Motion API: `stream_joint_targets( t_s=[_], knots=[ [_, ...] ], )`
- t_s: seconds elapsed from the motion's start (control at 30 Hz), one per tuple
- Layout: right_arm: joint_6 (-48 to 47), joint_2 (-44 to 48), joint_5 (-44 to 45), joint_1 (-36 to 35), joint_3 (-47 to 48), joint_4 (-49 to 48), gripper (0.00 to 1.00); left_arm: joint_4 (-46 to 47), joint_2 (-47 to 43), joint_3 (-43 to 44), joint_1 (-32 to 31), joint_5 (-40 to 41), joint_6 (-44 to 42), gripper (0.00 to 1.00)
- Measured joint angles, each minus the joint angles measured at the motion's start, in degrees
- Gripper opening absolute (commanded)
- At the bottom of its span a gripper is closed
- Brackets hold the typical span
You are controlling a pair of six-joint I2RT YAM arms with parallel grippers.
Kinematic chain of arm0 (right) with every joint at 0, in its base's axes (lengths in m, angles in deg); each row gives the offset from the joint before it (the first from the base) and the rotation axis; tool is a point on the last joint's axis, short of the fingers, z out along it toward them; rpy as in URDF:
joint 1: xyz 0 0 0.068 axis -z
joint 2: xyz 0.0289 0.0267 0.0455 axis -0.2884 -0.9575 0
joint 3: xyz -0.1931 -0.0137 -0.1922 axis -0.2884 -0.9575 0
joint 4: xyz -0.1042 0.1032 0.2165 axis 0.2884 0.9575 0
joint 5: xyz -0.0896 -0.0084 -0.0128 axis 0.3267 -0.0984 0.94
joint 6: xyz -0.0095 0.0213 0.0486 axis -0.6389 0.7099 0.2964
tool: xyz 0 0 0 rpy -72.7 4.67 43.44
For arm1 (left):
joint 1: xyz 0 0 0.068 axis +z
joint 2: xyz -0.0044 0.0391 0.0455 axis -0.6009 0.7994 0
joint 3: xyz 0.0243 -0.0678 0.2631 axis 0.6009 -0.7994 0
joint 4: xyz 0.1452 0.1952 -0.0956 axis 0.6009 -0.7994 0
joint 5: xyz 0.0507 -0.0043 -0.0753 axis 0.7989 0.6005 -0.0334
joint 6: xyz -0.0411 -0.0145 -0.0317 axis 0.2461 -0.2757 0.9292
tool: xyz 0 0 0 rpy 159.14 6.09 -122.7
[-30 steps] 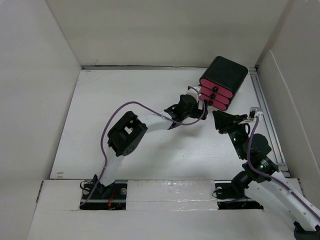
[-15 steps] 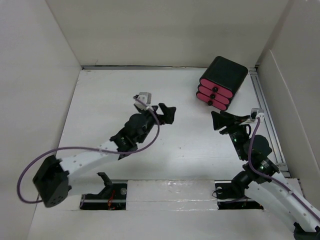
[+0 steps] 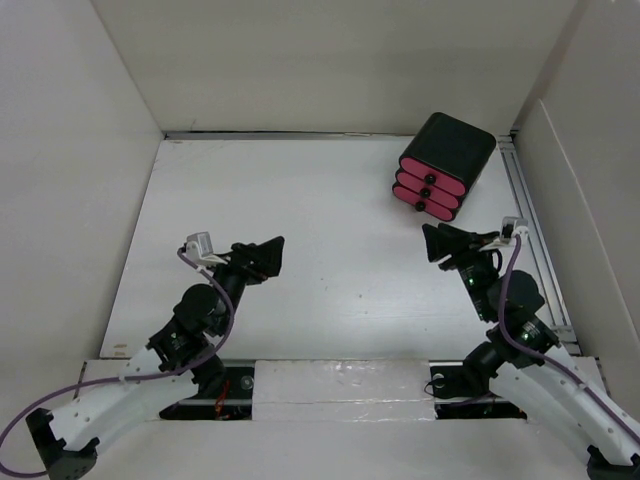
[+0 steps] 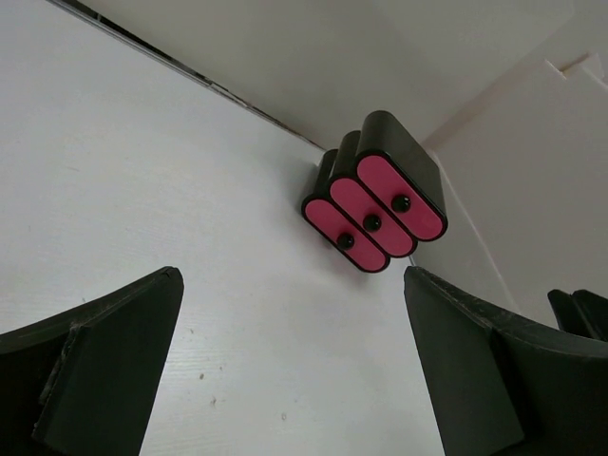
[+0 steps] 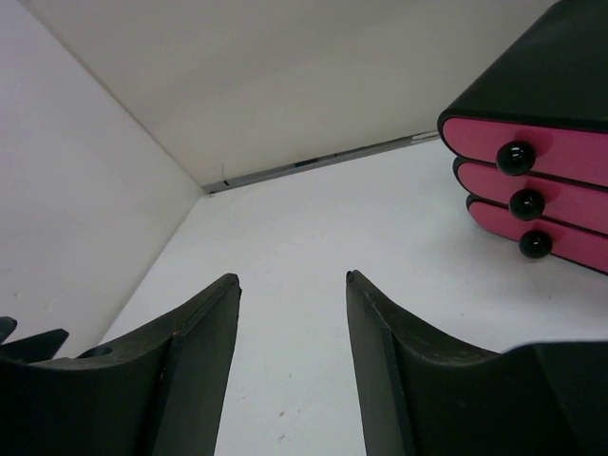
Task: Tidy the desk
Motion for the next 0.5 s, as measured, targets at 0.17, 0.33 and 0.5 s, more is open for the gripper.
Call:
stream_joint_targets(
  t_s=[0.17,0.33,0.5],
  knots=[
    [0.63,3.82,-3.19,-0.02,1.27,3.06,0.50,-3.67,-5.18,-0.26,-0.02,0.39,0.50,0.99],
    [0.52,13.92,-4.44,-0.02,4.63,5.77,0.53,-6.84,-9.05,-0.20,-0.02,1.07,0.28,0.99],
    [0.33,20.06,-4.17,-0.02,7.63,4.72,0.57,-6.56,-12.17,-0.24,0.00,0.74,-0.04,0.99]
  ],
)
